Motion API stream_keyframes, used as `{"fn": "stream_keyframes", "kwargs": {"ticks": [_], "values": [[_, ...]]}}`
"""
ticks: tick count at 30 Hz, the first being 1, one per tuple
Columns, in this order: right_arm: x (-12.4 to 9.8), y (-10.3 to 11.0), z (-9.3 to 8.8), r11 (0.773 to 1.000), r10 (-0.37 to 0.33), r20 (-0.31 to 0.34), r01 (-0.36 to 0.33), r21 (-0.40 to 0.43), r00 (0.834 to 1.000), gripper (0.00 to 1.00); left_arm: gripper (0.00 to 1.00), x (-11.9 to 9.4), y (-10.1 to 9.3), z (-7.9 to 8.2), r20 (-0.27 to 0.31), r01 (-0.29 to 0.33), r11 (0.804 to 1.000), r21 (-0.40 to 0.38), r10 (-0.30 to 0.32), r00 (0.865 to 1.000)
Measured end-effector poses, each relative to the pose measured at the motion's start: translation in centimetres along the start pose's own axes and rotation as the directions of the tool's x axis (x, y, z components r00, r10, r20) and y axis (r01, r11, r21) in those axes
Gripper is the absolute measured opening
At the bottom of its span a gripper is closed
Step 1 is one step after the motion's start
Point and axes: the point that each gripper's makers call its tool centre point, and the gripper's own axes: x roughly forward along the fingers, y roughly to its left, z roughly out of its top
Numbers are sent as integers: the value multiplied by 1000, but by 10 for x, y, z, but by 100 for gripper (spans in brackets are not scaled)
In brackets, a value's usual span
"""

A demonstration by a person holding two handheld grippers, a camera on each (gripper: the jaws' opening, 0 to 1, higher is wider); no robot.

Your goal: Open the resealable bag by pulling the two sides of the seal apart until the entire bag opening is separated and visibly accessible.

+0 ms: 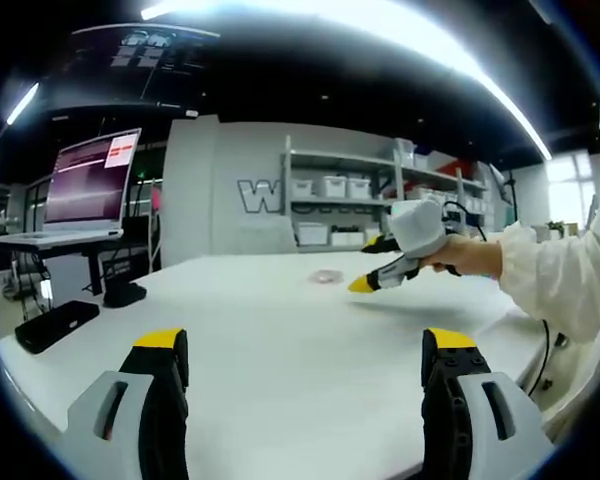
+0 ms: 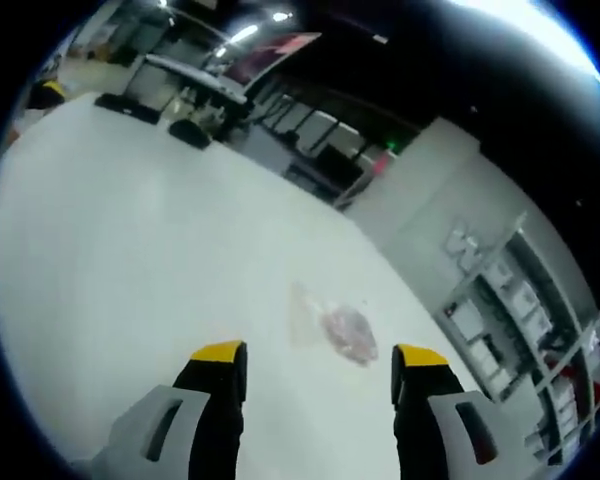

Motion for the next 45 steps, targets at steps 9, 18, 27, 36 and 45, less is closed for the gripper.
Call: {"fn": "stream_keyframes", "kwargs": {"ticks": [9, 18, 27, 36, 45], "values": [[14, -1, -1, 1000, 9, -9, -9, -12, 1000, 60, 96, -3, 7, 0, -2, -17, 1000, 6, 17, 1000], [31, -4, -1, 997, 5, -34, -8, -80, 999, 60, 96, -4, 9, -2, -4, -24, 1000, 5, 24, 1000], [41, -4, -5, 992, 4, -55, -11, -123, 998, 59, 96, -5, 11, -3, -6, -33, 999, 5, 33, 999], [47, -8, -1, 989, -7, -57, -2, -148, 998, 59, 96, -7, 13, -4, -9, -40, 999, 2, 40, 999], [52, -9, -2, 992, -19, -59, 11, -126, 998, 58, 96, -6, 14, -6, -14, -39, 999, 1, 39, 999]]}}
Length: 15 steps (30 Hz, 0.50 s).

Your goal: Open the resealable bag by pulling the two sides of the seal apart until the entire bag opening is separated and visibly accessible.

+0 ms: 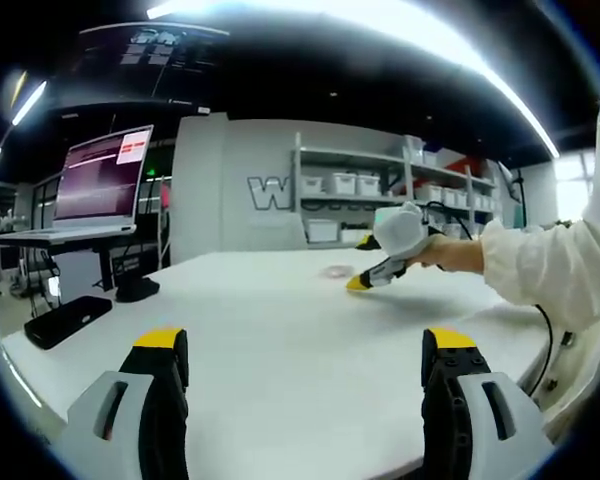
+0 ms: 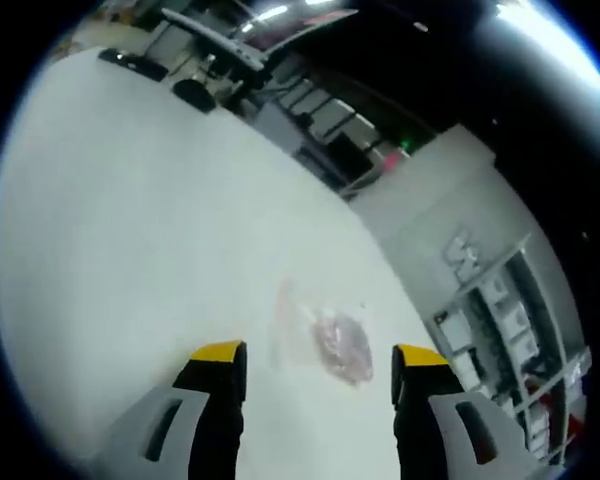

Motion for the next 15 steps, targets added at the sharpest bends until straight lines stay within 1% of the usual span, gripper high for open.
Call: {"fn": "stream_keyframes", "kwargs": {"ticks": [2, 7, 15], "values": [[5, -4, -1, 1000, -17, 0, 17, 21, 1000, 57, 96, 0, 0, 1, 1, 2, 1000, 0, -2, 1000], [3, -1, -2, 996, -19, 8, 18, 84, 1000, 56, 96, 1, 1, 1, -1, 2, 1000, 2, -2, 1000], [10, -3, -3, 991, -34, 11, 33, 126, 999, 55, 96, 2, 3, 1, -1, 0, 1000, 1, 0, 1000]]}}
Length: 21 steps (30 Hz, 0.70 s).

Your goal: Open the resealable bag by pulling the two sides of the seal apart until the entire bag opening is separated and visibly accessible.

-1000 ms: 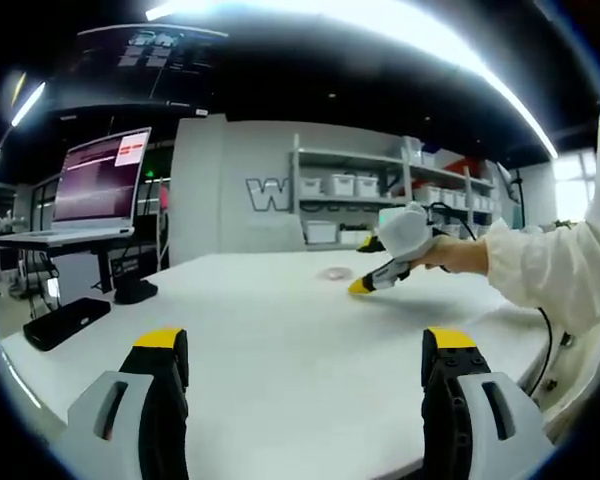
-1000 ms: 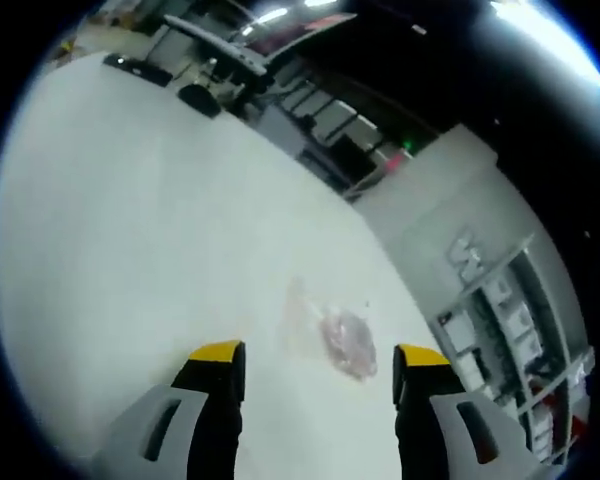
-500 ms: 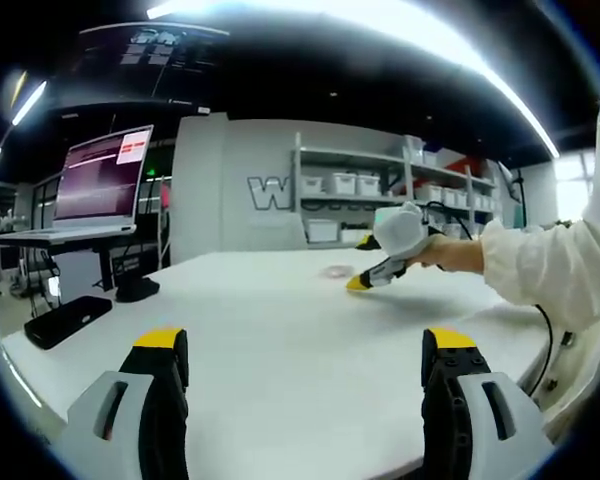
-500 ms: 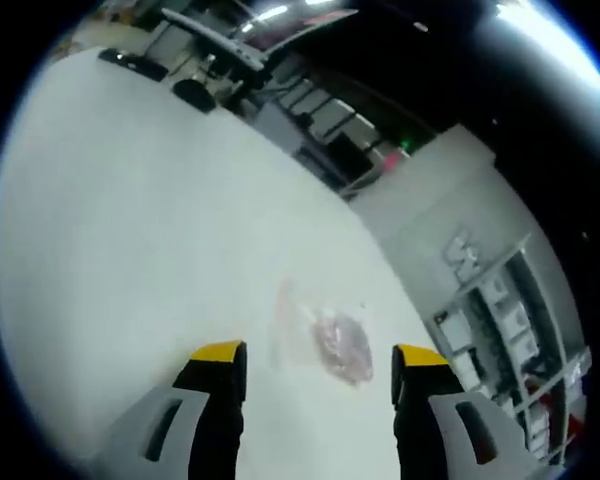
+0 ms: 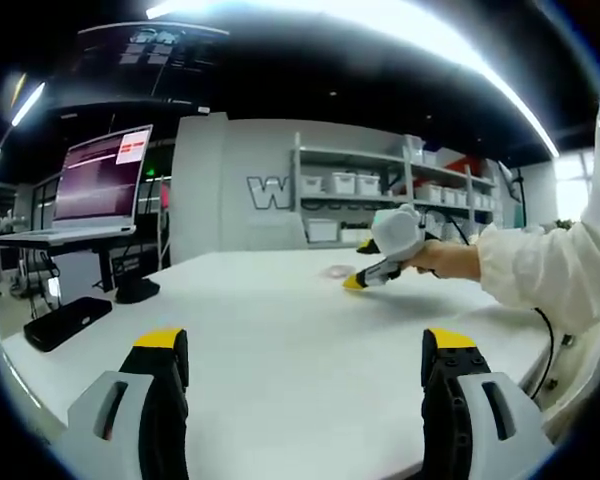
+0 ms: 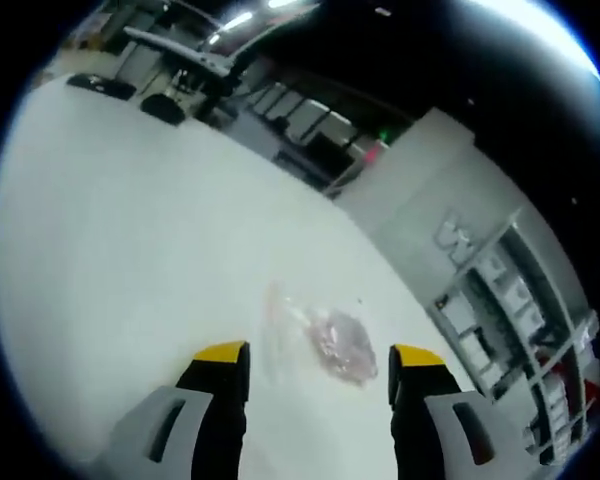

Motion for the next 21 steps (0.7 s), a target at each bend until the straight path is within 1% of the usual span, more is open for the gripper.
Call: {"fn": "stream_keyframes", "kwargs": {"ticks": [9, 13, 18, 21], "values": [[10, 2, -1, 999, -4, 3, 4, 47, 1000, 52, 95, 0, 5, -1, -4, -7, 1000, -3, 7, 1000], [18, 0, -2, 999, -9, 2, 8, 53, 1000, 48, 95, 1, 6, -2, -5, -12, 1000, -6, 12, 1000], [20, 0, -2, 998, -9, 8, 9, 68, 1000, 45, 95, 2, 7, -3, -7, -13, 1000, -7, 13, 1000], [21, 1, -3, 997, -9, 10, 8, 78, 1000, 41, 95, 2, 7, -3, -8, -14, 1000, -10, 14, 1000]]}}
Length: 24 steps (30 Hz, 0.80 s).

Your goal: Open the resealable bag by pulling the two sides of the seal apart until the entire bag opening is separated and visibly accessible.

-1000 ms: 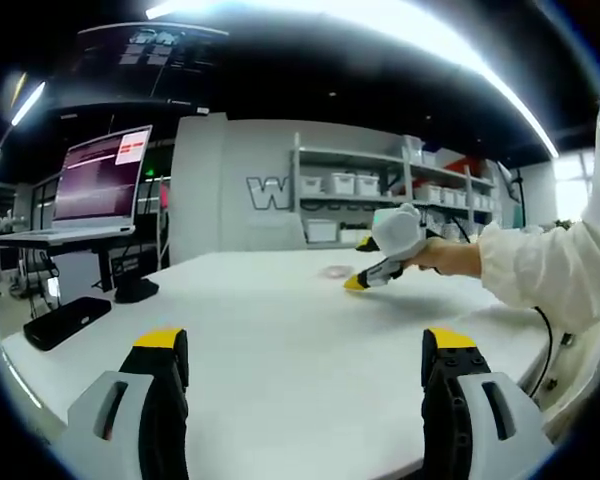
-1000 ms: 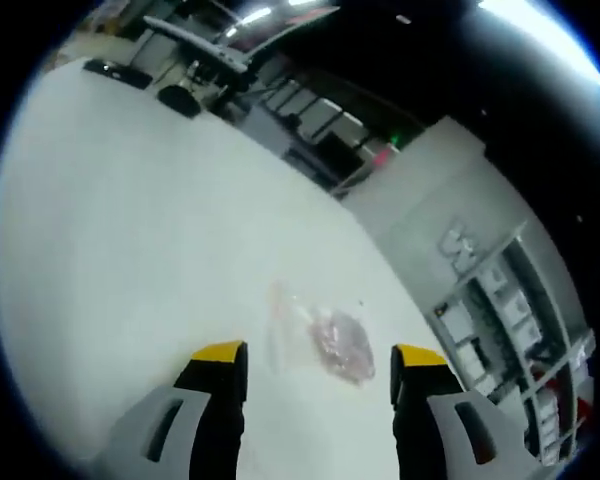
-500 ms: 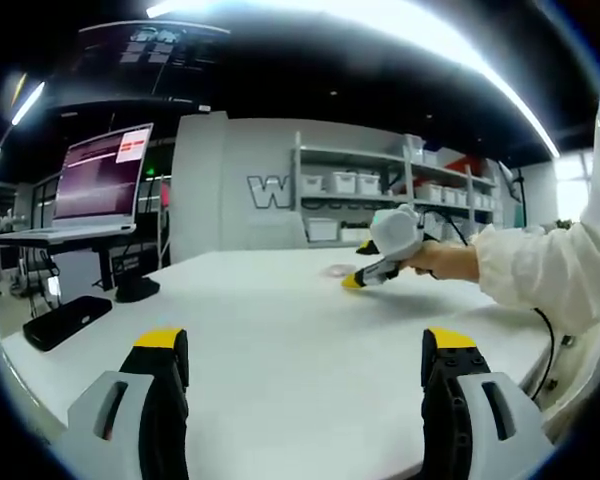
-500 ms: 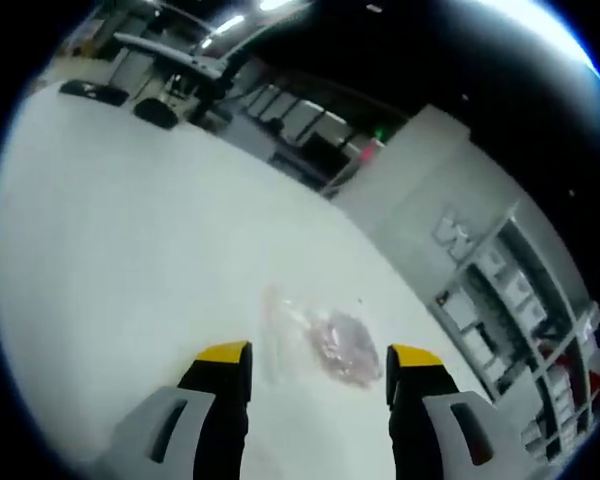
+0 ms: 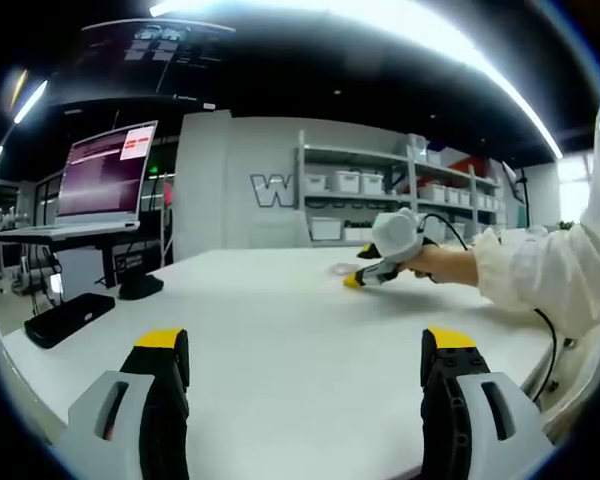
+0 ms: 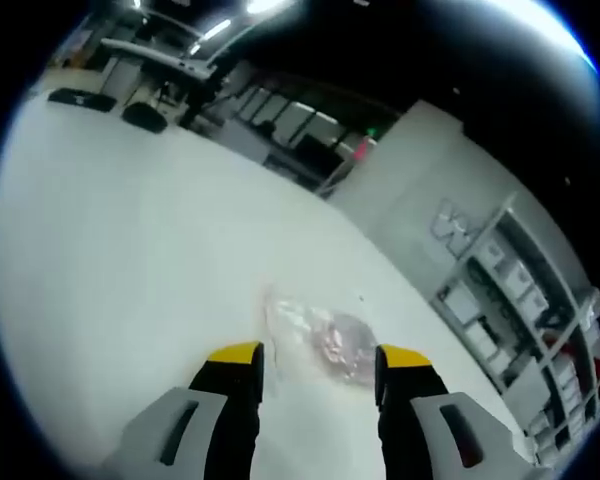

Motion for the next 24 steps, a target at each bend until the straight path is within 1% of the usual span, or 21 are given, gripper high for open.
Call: {"fn": "stream_keyframes", "kwargs": {"ticks": [10, 14, 18, 21, 23, 24], "values": [[2, 0, -2, 1000, -5, 5, 5, 18, 1000, 38, 95, 0, 1, -1, -1, -5, 1000, 0, 5, 1000], [4, 2, -2, 1000, 0, 10, -1, 31, 1000, 33, 95, -1, 2, -1, 0, -6, 1000, -1, 6, 1000], [5, 1, -1, 1000, -4, 9, 4, 22, 1000, 33, 95, -2, 2, -2, -2, -7, 1000, -1, 7, 1000], [5, 1, -2, 1000, -4, 8, 4, 31, 1000, 33, 95, -2, 2, -2, -3, -8, 1000, -2, 8, 1000], [6, 2, -2, 999, 1, 10, -2, 40, 1000, 30, 95, -2, 2, -2, -1, -7, 1000, -3, 7, 1000], [7, 3, -2, 999, 6, 12, -6, 43, 1000, 27, 95, -1, 2, -1, 0, -6, 1000, -3, 6, 1000]]}}
